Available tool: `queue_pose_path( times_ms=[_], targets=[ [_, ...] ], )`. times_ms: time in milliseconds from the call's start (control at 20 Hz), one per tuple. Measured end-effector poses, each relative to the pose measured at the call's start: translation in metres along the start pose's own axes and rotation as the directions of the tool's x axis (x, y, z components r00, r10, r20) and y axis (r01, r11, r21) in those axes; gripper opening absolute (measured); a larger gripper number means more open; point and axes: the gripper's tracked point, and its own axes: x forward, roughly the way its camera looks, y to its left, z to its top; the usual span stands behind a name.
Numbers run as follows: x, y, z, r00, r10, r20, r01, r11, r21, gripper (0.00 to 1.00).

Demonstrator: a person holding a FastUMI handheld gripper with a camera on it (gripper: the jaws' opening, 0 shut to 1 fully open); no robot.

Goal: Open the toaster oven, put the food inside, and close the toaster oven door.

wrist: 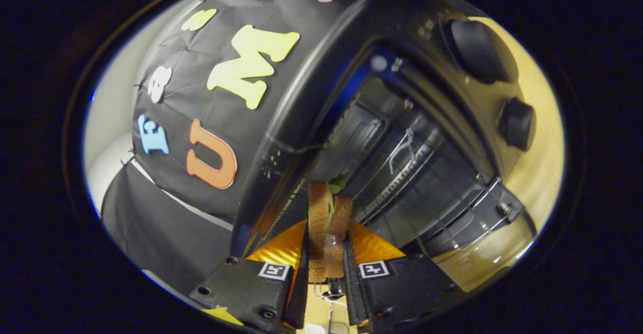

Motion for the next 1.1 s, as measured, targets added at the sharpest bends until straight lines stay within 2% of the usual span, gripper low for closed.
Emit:
queue_pose_path(
  times_ms=[50,150,200,300,350,400,500,700,950,1100],
  targets=[
    [-0.001,-0.008,0.001,0.999,-0.043,0.009,0.043,0.998,-0.054,0.38],
    [-0.006,-0.018,0.003,0.992,-0.122,0.028,0.125,0.967,-0.221,0.57],
    [-0.007,-0.022,0.011,0.983,-0.17,0.075,0.185,0.928,-0.323,0.66],
    [-0.011,-0.032,0.023,0.959,-0.249,0.134,0.282,0.822,-0.494,0.84],
    [-0.015,-0.034,0.021,0.956,-0.257,0.145,0.294,0.794,-0.532,0.93],
    [-0.018,-0.033,0.023,0.955,-0.252,0.155,0.296,0.786,-0.543,1.0],
    [-0.026,-0.028,0.026,0.955,-0.244,0.167,0.296,0.777,-0.555,1.0],
    [-0.058,-0.025,0.017,0.95,-0.266,0.166,0.31,0.72,-0.621,1.0],
    [-0.101,-0.033,-0.015,0.95,-0.278,0.145,0.298,0.655,-0.694,1.0],
    [-0.128,-0.032,-0.043,0.954,-0.266,0.139,0.282,0.637,-0.717,1.0]
  ],
)
